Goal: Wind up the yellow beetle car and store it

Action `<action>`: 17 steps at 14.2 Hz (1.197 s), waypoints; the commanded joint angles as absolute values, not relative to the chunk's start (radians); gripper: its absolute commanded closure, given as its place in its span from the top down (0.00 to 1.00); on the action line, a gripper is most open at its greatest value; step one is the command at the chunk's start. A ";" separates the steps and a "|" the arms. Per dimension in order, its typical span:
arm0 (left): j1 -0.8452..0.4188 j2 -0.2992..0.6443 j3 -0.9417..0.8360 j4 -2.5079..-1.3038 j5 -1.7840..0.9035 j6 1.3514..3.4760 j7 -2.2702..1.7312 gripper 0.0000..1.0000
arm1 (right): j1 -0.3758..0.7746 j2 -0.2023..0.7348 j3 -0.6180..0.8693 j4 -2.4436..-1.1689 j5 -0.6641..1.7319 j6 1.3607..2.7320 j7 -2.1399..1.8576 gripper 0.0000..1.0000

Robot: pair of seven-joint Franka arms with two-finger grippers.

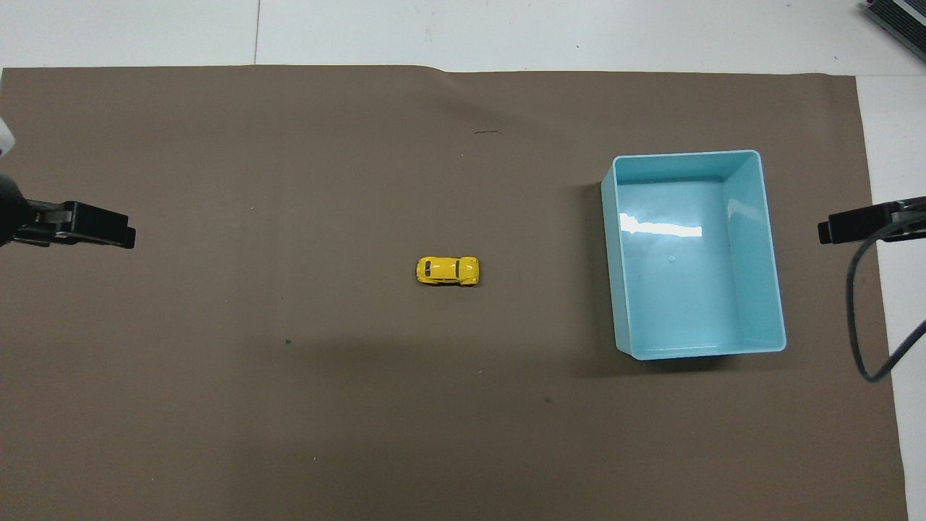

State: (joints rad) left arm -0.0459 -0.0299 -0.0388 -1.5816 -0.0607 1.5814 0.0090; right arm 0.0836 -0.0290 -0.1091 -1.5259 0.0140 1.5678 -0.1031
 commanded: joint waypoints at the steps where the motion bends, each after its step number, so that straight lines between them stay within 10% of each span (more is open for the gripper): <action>1: -0.041 -0.063 -0.040 -1.618 -0.055 1.589 0.032 1.00 | 0.069 -0.038 -0.106 -1.539 0.026 1.560 -0.086 1.00; 17: -0.041 -0.054 -0.040 -1.629 -0.048 1.609 0.114 1.00 | 0.067 -0.038 -0.109 -1.539 0.026 1.562 -0.089 1.00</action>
State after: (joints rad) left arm -0.0459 -0.0368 -0.0384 -1.6003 -0.0606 1.5844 0.0940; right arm 0.0729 -0.0290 -0.1112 -1.5263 0.0140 1.5677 -0.1031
